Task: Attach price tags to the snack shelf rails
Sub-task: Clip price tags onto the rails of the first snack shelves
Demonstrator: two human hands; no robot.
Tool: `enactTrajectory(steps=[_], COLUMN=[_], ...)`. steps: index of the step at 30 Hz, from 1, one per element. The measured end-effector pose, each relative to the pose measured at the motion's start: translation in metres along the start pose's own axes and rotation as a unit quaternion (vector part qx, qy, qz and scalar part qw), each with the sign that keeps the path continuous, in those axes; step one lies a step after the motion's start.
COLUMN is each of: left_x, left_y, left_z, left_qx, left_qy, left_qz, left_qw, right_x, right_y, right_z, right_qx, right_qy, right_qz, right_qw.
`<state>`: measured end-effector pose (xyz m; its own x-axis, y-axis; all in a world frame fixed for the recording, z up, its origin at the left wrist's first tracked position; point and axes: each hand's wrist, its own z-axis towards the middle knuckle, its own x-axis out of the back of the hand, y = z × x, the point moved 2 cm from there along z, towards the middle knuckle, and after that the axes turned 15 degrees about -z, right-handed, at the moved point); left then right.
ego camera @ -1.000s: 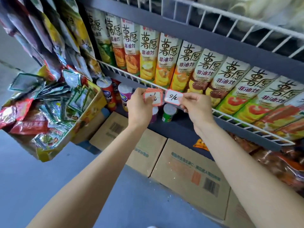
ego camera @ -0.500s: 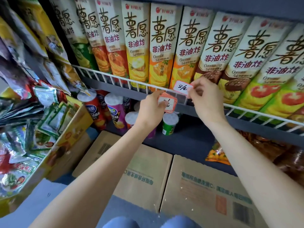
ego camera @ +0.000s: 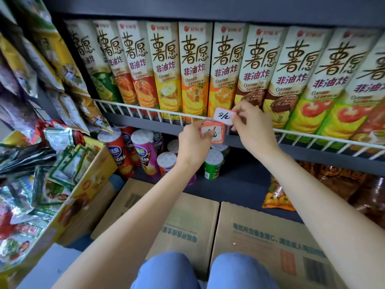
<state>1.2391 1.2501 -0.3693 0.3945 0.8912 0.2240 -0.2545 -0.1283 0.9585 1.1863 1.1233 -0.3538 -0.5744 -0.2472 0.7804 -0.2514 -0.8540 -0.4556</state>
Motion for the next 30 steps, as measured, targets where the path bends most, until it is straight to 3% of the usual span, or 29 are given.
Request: enactTrajectory(steps=[6,12,17,23,30], left_x=[0.010,0.023,0.034,0.036,0.038], left_y=[-0.006,-0.015,-0.009,-0.019,-0.022], left_z=[0.001,0.006,0.014,0.011,0.011], left_qx=[0.001,0.002,-0.010,-0.040,-0.049], left_qy=[0.002,-0.086,-0.140,-0.146,-0.149], left_qz=[0.028,0.121,0.182,0.202,0.189], left_qw=[1.000,0.989,0.973,0.968,0.969], right_x=[0.000,-0.001,0.007,-0.007,-0.019], right_y=[-0.002,-0.002,-0.005,-0.004,-0.005], right_z=[0.001,0.003,0.001,-0.005,-0.016], right_qx=[-0.004,0.023,0.053,0.074,0.127], right_qy=[-0.001,0.009,0.063,0.075,0.080], right_qz=[-0.015,-0.079,-0.116,-0.142,-0.263], right_qw=[1.000,0.997,0.990,0.984,0.953])
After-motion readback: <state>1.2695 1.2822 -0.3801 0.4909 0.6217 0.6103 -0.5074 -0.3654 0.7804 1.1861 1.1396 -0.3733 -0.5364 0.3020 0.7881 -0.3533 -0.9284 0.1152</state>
